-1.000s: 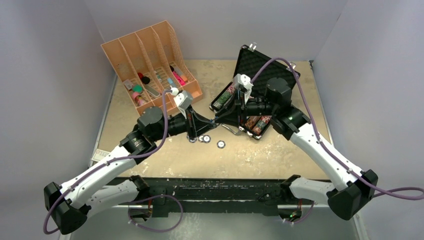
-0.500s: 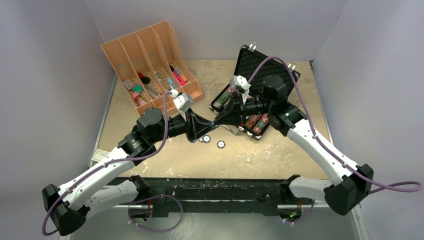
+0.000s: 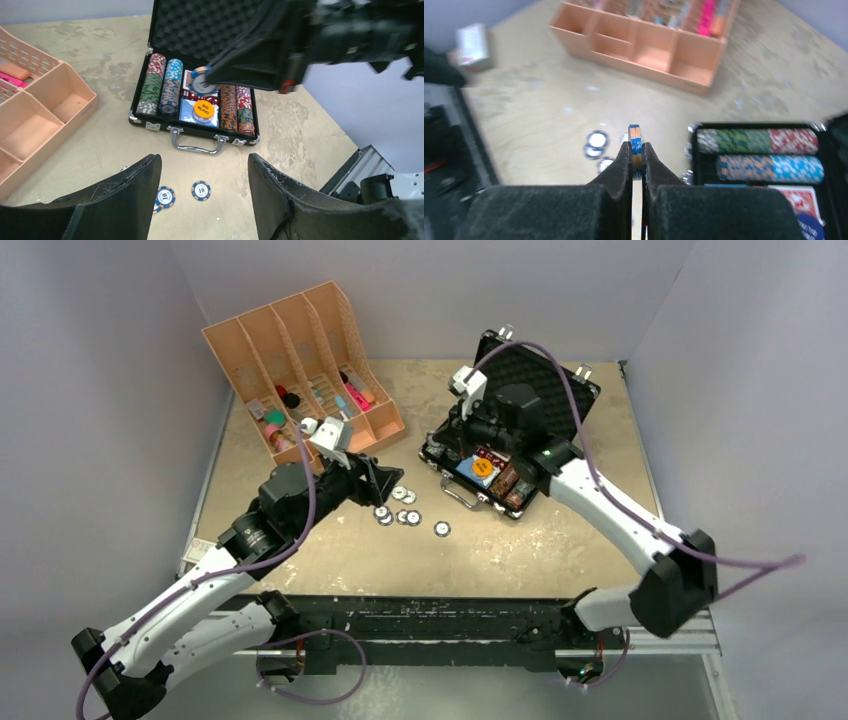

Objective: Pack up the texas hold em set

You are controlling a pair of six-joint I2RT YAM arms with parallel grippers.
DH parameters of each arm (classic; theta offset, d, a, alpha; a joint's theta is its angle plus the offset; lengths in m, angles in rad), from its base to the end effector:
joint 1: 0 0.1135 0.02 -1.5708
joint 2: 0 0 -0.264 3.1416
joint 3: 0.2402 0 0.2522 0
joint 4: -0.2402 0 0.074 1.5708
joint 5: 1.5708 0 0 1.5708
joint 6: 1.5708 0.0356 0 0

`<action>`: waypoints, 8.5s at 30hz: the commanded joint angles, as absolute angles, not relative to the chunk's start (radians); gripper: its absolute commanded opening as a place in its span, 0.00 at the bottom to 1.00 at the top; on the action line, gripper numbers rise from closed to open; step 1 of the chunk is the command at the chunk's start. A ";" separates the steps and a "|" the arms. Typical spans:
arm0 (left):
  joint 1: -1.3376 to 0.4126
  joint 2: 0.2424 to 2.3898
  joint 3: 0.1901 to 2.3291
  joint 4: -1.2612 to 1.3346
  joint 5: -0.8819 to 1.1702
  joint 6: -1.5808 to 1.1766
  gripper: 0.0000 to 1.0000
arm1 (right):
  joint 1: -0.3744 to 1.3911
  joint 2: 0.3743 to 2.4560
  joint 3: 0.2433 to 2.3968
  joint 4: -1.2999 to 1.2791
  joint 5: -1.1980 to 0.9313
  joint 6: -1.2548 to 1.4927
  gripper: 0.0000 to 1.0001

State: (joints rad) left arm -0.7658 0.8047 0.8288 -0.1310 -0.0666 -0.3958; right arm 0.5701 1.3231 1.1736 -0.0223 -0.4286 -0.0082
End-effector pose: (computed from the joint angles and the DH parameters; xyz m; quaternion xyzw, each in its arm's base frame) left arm 0.1381 -0.1295 0.3579 0.1149 0.7349 -0.3458 0.5720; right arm 0.2540 0.1804 0.3741 -0.3444 0.6776 0.3308 0.5593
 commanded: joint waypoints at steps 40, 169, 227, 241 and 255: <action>-0.763 0.820 0.845 -0.109 -0.141 -0.369 0.64 | 0.571 1.860 1.310 0.005 0.149 -0.167 0.26; -0.763 0.713 0.751 -0.241 -0.641 -0.605 0.73 | 0.871 2.007 1.430 -0.436 0.024 0.399 0.62; -0.762 0.685 0.760 -0.268 -0.710 -0.609 0.73 | 0.913 2.067 1.573 -0.487 0.068 0.402 0.49; -0.763 0.684 0.757 -0.271 -0.715 -0.612 0.73 | 0.959 2.135 1.612 -0.560 0.182 0.373 0.57; -0.763 0.678 0.758 -0.275 -0.726 -0.612 0.73 | 0.967 2.177 1.587 -0.596 0.259 0.458 0.40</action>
State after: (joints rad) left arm -0.7658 0.6876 0.7540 -0.2806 -0.7101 -0.6098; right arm 0.9649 2.1323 1.6009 -0.5362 0.2043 0.4263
